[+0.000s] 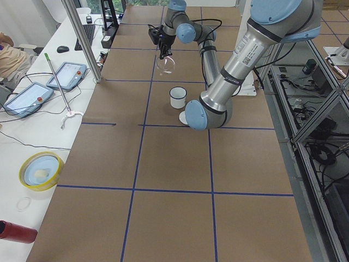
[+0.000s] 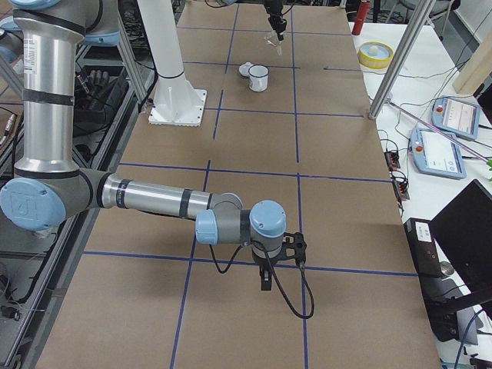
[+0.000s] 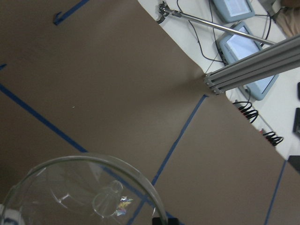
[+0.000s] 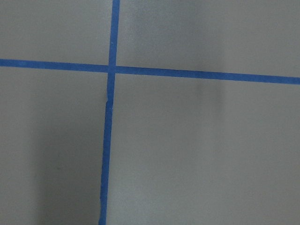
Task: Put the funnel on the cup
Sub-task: 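Carry the funnel over the mug and lower it into the opening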
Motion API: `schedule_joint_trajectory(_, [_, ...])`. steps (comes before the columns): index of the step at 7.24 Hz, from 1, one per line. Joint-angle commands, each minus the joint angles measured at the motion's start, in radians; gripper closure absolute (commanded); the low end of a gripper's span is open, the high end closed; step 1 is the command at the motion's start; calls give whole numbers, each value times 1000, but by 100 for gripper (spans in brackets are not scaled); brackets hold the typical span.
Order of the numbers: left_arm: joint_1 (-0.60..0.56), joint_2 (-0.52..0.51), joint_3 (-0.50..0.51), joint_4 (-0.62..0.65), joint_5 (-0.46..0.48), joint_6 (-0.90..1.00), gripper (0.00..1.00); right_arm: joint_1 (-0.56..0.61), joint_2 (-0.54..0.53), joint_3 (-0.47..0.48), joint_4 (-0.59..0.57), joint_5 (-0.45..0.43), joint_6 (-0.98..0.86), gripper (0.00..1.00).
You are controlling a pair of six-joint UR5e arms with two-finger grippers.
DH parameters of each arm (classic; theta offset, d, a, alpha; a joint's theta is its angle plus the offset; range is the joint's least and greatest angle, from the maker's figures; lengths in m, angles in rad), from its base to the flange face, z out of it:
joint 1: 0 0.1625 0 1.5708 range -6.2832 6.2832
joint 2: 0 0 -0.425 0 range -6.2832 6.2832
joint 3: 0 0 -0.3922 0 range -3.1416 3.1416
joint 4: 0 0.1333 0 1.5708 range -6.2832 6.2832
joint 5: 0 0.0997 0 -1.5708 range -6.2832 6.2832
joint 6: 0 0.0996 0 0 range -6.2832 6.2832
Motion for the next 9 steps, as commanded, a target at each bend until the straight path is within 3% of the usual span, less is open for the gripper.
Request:
schedule_joint_trajectory(1, [15, -42, 41, 190, -43, 213, 100, 0, 0, 2, 0, 0, 0, 0])
schedule_joint_trajectory(2, [30, -43, 108, 184, -44, 220, 100, 0, 0, 2, 0, 0, 0, 0])
schedule_joint_trajectory(5, [157, -4, 163, 80, -37, 228, 100, 0, 0, 0, 0, 0, 0, 0])
schedule_joint_trajectory(9, [176, 41, 204, 3, -34, 229, 100, 0, 0, 0, 0, 0, 0, 0])
